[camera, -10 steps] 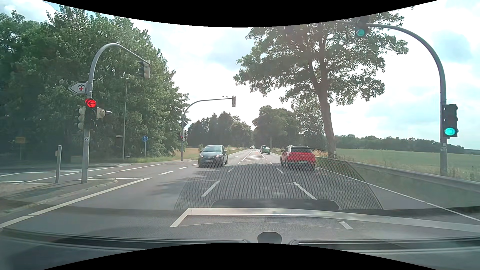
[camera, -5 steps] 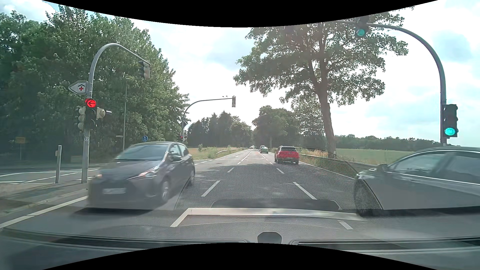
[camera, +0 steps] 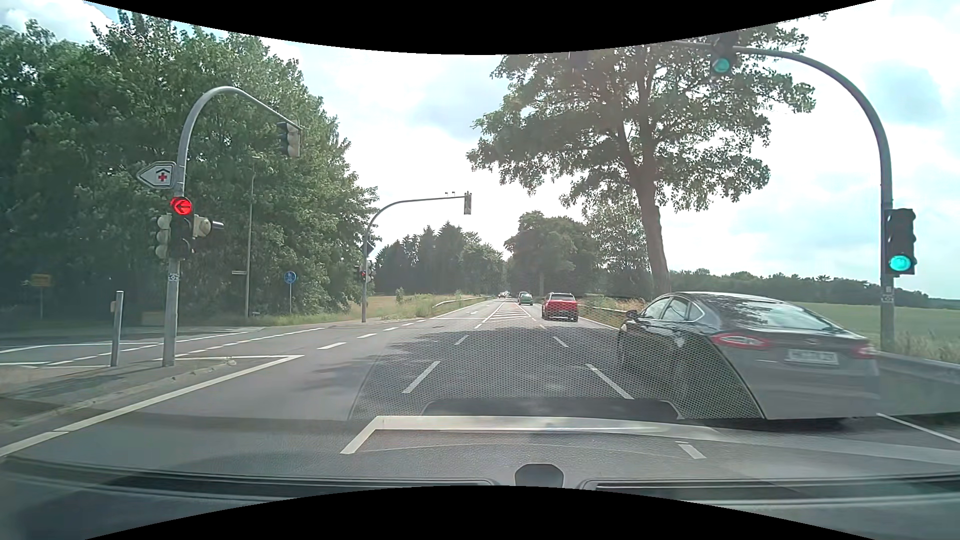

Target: Follow the waypoints while adhering to traffic rules and regulations

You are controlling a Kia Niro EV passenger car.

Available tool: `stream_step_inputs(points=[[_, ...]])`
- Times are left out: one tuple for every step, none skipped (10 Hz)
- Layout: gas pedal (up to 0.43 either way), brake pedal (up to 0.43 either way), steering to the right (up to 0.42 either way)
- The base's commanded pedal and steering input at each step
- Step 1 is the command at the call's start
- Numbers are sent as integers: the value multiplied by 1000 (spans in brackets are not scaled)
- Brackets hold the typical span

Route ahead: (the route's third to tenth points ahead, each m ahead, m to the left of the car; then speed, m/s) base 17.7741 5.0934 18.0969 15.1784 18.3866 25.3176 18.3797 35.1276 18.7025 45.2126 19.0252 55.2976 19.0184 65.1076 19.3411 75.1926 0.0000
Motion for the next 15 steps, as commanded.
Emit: stream_step_inputs(points=[[0, 463, -2], [0, 463, -1], [0, 463, -1], [0, 463, -1], [0, 463, -2], [0, 463, -2], [0, 463, -1], [0, 463, -2], [0, 463, -1], [0, 463, -1], [0, 463, -2], [0, 463, -1], [0, 463, -2], [0, 463, -2], [0, 463, -1]])
